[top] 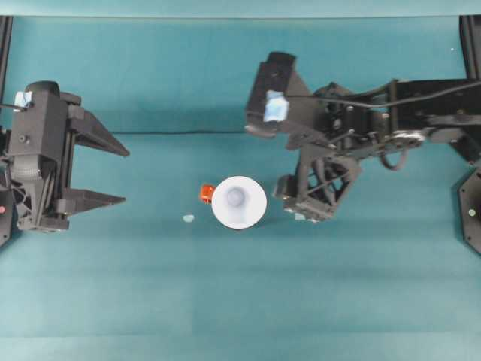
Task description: Put the paper cup into the moved red handle cup holder.
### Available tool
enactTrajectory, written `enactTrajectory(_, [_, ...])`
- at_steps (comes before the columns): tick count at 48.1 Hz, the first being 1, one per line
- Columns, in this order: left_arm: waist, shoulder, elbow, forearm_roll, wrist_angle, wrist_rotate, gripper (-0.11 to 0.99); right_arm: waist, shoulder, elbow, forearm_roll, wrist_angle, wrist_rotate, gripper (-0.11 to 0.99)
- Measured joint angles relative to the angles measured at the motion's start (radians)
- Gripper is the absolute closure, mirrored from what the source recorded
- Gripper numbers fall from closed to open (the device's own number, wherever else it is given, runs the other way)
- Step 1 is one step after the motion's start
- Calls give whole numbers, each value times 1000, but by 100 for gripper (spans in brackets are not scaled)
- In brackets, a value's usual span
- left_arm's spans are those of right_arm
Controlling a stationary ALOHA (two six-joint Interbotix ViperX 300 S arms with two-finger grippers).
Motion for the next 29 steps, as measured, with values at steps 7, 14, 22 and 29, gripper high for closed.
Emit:
enactTrajectory(7, [0, -2, 0, 0, 0, 0, 2, 2, -34, 40, -2, -41, 0, 16])
enactTrajectory(14, [-2, -3, 2, -2, 0, 0, 2, 2, -63, 72, 0, -74, 0, 16])
enactTrajectory(22, [-2, -3, 2, -2, 2, 0, 2, 3, -89, 89, 0, -86, 2, 16])
enactTrajectory(29, [-2, -3, 2, -2, 0, 0, 2, 5, -101, 94, -2, -87, 0, 16])
